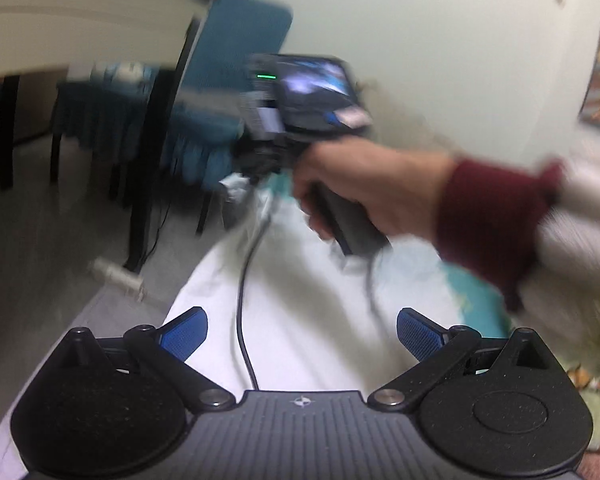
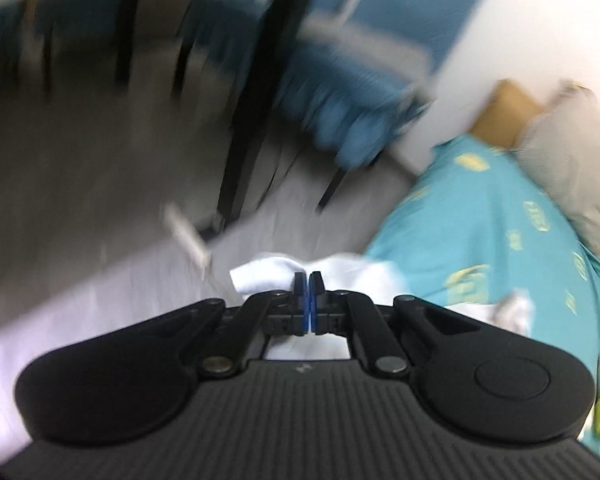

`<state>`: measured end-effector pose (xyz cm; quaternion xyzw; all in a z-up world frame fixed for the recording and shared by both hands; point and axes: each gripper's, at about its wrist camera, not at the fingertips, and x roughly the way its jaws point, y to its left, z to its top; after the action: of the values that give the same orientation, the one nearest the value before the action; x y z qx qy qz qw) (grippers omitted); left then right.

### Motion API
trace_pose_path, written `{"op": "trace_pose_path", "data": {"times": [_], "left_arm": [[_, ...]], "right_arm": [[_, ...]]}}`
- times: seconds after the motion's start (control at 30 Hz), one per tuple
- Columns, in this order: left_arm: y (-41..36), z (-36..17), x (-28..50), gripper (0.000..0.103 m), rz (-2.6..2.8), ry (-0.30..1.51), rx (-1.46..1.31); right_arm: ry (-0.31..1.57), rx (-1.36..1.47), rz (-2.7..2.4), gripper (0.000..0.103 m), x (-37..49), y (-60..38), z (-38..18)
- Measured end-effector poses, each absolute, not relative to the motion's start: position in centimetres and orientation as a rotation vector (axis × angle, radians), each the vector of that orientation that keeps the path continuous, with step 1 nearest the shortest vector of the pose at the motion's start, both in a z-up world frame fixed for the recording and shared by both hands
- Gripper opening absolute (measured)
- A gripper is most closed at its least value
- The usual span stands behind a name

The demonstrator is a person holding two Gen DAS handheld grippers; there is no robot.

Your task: Fold clothes

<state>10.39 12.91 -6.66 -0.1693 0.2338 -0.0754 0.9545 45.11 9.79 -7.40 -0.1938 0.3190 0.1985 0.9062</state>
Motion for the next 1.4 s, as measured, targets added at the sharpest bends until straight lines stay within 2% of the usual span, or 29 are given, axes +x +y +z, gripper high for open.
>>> {"op": "trace_pose_path", "data": {"times": [0.07,0.17,0.33,0.47,0.6,0.63,0.67,0.73,0.87,1.1,1.13,1.17,1.2,1.23,1.27,1.4], "left_arm": [[12.6,-5.8,9.8,0.102,-0.179,0.419,-0.348],[11.8,-4.9,9.3,0.102,-0.219,0.357,-0.331],[9.6,-4.9,10.2,0.102,-0.232,0.386,-0.314],[8.7,-5.0,10.8,0.102,-0.208,0.416,-0.301],[9.0,-5.4,11.7,0.102,-0.189,0.423,-0.288],[9.1,-5.5,11.8,0.102,-0.183,0.424,-0.294],[9.2,-5.6,11.9,0.102,-0.179,0.429,-0.305],[9.6,-5.8,12.0,0.102,-0.172,0.443,-0.327],[10.0,-6.4,12.5,0.102,-0.143,0.470,-0.345],[10.5,-8.5,14.3,0.102,-0.093,0.546,-0.392],[10.5,-8.7,14.5,0.102,-0.089,0.551,-0.391],[10.5,-8.8,14.6,0.102,-0.085,0.557,-0.390],[10.5,-9.0,14.7,0.102,-0.081,0.563,-0.389],[10.5,-9.1,14.8,0.102,-0.078,0.563,-0.384],[10.5,-9.2,14.7,0.102,-0.073,0.562,-0.378],[10.4,-8.9,14.2,0.102,-0.069,0.534,-0.366]], "right_arm": [[0.616,-0.244,0.373,0.003,44.2,5.7,-4.7],[0.561,-0.020,0.269,0.003,42.1,-2.1,-3.7],[0.609,0.209,0.096,0.004,39.8,-13.6,-7.4],[0.630,0.187,0.088,0.007,38.6,-16.6,-9.1],[0.673,0.109,0.207,0.010,40.2,-14.5,-9.0],[0.687,0.066,0.242,0.027,40.8,-13.1,-9.0],[0.681,0.016,0.280,0.058,41.2,-11.5,-8.9],[0.653,-0.083,0.350,0.085,41.9,-7.9,-8.9],[0.597,-0.259,0.475,0.083,43.6,-0.2,-9.7],[0.709,-0.453,0.571,0.082,47.9,8.5,-13.8],[0.726,-0.506,0.554,0.076,48.2,9.3,-14.6],[0.742,-0.559,0.537,0.060,48.6,10.1,-15.4],[0.758,-0.613,0.519,0.052,48.9,10.9,-16.2],[0.769,-0.610,0.484,0.029,49.3,11.0,-16.5],[0.760,-0.591,0.456,0.012,49.4,10.8,-16.3],[0.636,-0.392,0.415,0.011,48.4,7.5,-12.7]]}}
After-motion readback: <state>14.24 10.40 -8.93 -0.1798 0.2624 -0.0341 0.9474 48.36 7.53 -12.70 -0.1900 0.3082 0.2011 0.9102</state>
